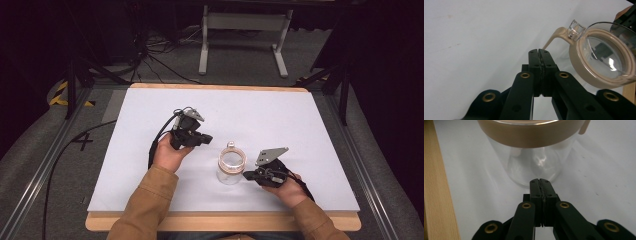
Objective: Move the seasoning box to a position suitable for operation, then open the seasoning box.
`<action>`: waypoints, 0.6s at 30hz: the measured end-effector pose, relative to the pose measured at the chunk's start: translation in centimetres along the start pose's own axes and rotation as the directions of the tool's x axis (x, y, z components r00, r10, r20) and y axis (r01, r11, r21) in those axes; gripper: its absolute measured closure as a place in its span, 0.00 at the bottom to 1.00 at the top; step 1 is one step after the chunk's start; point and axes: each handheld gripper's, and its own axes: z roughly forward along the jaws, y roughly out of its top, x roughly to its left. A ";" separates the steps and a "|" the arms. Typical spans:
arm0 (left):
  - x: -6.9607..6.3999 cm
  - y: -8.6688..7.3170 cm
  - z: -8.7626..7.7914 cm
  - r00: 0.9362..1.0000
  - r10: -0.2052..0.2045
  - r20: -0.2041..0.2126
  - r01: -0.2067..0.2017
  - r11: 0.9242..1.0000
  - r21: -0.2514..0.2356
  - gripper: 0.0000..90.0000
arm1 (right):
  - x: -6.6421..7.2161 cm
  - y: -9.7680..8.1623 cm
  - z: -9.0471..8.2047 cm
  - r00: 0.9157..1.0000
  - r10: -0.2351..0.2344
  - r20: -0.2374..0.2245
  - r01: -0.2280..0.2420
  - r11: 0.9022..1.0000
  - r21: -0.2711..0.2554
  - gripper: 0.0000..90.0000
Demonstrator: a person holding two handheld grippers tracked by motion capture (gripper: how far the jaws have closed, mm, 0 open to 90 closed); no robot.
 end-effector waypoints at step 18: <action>-1.3 2.8 -0.3 0.994 0.075 0.084 -0.067 0.993 -0.098 0.97 | -1.1 -0.9 -3.3 0.997 0.053 0.056 -0.049 0.996 -0.079 1.00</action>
